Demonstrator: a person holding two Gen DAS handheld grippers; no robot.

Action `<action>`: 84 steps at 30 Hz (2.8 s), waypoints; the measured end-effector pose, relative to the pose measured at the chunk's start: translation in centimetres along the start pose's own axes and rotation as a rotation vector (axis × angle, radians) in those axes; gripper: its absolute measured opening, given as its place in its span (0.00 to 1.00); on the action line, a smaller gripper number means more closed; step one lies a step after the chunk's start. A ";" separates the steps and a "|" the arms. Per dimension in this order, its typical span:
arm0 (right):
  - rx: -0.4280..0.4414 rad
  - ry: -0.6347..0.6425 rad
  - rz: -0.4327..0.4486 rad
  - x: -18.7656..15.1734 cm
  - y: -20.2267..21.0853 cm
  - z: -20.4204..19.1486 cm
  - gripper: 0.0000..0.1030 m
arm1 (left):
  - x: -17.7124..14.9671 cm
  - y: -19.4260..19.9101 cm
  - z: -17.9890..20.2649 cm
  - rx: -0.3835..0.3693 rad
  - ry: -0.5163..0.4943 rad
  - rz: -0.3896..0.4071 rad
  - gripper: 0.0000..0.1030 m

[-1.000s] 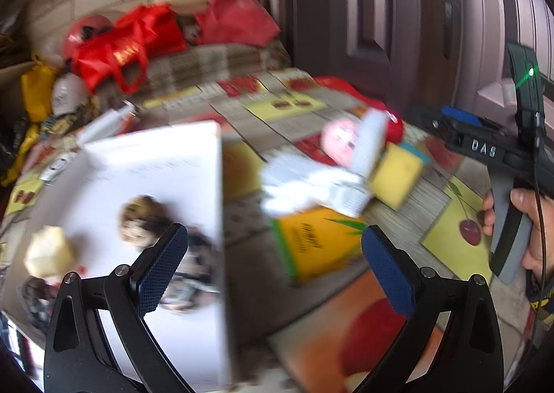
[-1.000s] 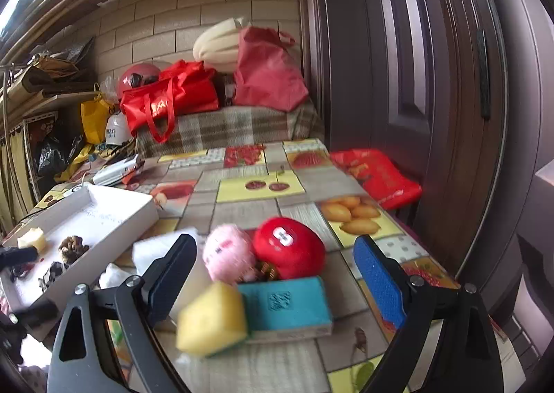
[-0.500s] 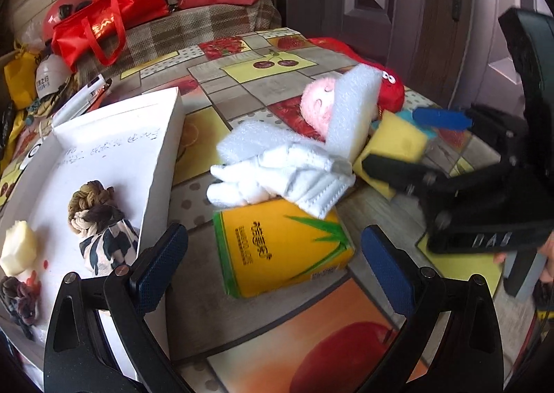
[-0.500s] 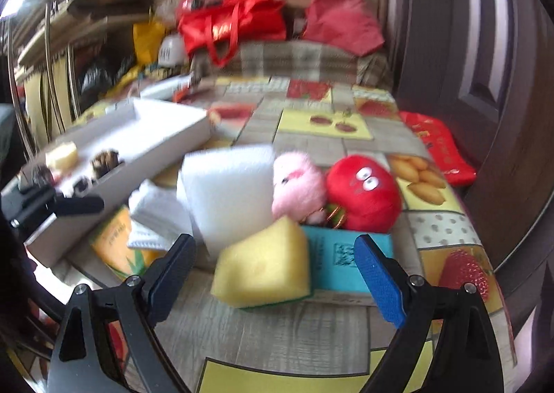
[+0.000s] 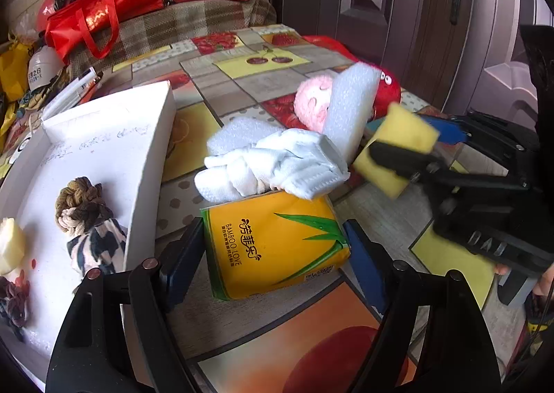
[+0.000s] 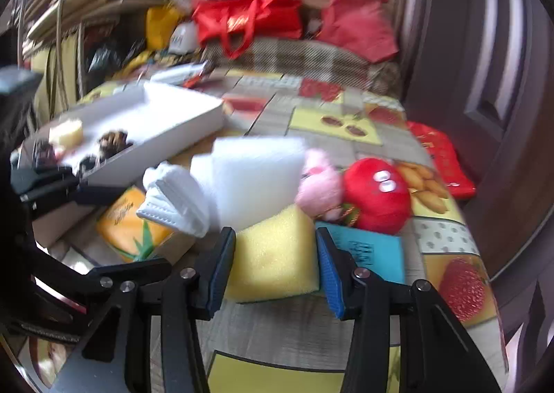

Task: Organize soft objects
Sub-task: 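Grasp the yellow tissue pack with the left tool while the right tool grasps the yellow sponge, then carry the tissue pack with the left tool while the right tool carries the sponge toward the box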

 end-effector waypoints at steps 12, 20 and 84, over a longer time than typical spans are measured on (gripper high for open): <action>-0.063 -0.231 0.325 -0.2 6.1 4.3 0.46 | -1.1 8.2 0.8 0.108 -0.045 0.429 0.77; -0.060 -0.232 0.367 0.4 5.8 3.6 0.46 | -0.8 7.5 -1.8 0.075 0.080 0.385 0.77; 0.101 0.011 0.333 4.9 -0.5 -11.4 0.47 | -3.5 8.2 -14.1 0.244 0.212 0.388 0.78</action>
Point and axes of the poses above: each gripper's, at about its wrist camera, not at the fingertips, and y roughly against the way its jaws point, z to its right, x to its top, the point moved 3 cm from there along -y, roughly the way its jaws point, and after that the axes turned 10 degrees about x, right-handed, at the moved point
